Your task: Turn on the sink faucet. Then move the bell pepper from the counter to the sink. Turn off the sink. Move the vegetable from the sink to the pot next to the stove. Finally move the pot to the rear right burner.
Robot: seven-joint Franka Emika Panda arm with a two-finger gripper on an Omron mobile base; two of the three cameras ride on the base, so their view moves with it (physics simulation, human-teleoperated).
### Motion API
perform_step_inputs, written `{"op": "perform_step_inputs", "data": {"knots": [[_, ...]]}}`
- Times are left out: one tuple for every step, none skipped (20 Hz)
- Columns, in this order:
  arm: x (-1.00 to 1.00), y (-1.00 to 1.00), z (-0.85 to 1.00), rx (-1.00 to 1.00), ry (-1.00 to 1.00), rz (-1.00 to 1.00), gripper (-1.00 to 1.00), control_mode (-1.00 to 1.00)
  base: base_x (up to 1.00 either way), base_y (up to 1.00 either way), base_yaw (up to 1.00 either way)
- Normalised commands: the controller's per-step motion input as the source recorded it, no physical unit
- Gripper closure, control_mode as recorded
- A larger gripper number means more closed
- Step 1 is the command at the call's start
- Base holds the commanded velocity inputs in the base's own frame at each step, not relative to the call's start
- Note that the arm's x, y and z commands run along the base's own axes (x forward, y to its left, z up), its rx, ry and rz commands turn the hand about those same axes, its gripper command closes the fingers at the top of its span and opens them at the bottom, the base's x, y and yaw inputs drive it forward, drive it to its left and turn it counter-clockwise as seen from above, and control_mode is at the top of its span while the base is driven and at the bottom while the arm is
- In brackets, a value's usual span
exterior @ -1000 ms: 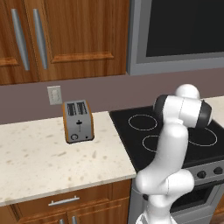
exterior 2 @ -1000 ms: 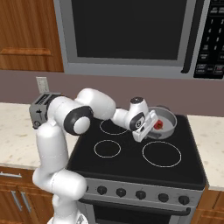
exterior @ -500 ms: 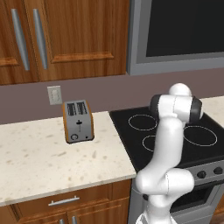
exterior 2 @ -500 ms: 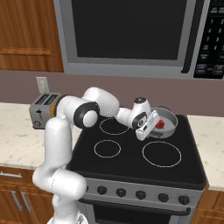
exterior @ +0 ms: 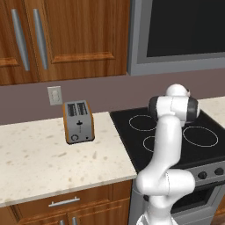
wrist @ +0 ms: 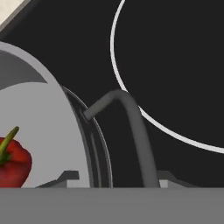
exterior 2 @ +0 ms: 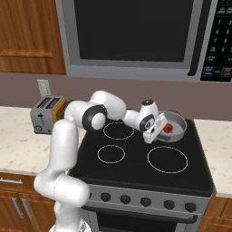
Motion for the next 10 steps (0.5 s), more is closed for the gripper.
{"op": "perform_step_inputs", "data": {"knots": [[0.16, -0.08, -0.19, 0.0, 0.02, 0.03, 1.0, -1.0, 0.0, 0.0, 0.0], [0.13, -0.06, -0.21, 0.0, 0.03, 0.03, 1.0, -1.0, 0.0, 0.0, 0.0], [0.11, -0.04, -0.24, 0.0, 0.04, 0.03, 1.0, -1.0, 0.0, 0.0, 0.0], [0.14, -0.02, -0.21, 0.0, 0.04, 0.03, 1.0, -1.0, 0.0, 0.0, 0.0], [0.06, -0.03, -0.2, 0.0, 0.04, 0.03, 1.0, -1.0, 0.0, 0.0, 0.0], [0.03, -0.03, -0.19, 0.0, 0.04, 0.02, 1.0, -1.0, 0.0, 0.0, 0.0], [0.0, 0.0, -0.16, 0.0, 0.06, 0.02, -1.0, -1.0, 0.0, 0.0, 0.0], [0.0, 0.0, -0.12, 0.0, 0.05, 0.02, -1.0, -1.0, 0.0, 0.0, 0.0], [0.0, 0.0, -0.02, 0.0, 0.0, 0.01, -1.0, -1.0, 0.0, 0.0, 0.0], [0.0, 0.0, 0.0, 0.0, 0.0, 0.01, -1.0, -1.0, 0.0, 0.0, 0.0]]}}
